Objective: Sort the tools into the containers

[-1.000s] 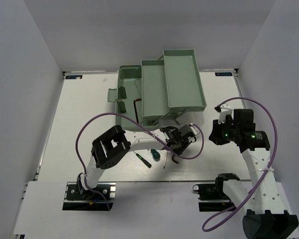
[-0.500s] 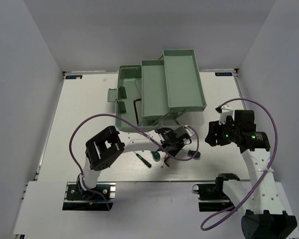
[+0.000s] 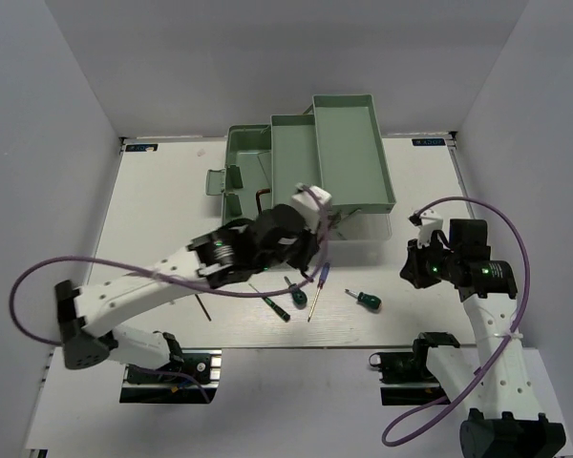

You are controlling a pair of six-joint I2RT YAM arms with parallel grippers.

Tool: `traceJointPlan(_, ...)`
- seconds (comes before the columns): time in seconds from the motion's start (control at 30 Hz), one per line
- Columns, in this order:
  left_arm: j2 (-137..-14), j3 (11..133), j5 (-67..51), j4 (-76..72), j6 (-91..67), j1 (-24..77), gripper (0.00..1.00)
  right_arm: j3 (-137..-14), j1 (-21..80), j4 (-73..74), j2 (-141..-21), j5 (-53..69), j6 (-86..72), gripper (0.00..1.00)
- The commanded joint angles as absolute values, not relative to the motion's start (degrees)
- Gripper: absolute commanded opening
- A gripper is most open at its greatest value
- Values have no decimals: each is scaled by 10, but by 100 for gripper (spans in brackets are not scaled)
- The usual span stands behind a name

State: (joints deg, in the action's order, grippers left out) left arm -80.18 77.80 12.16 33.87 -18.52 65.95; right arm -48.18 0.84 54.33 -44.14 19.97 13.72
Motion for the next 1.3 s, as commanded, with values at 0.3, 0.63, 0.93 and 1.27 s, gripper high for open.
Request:
traceJointPlan(0.3, -671, 765, 375, 360, -199, 536, 0, -476, 9, 675, -430, 465, 413, 52)
traceJointPlan(0.63, -856, 800, 207, 292, -181, 339, 0, -521, 16, 795, -451, 540, 544, 47)
traceJointPlan(0.93, -966, 889, 140, 341, -163, 300, 59, -512, 26, 764, -450, 548, 532, 54)
traceJointPlan(1.27, -734, 767, 185, 532, -366, 302, 71, -490, 102, 581, -499, 356, 349, 25)
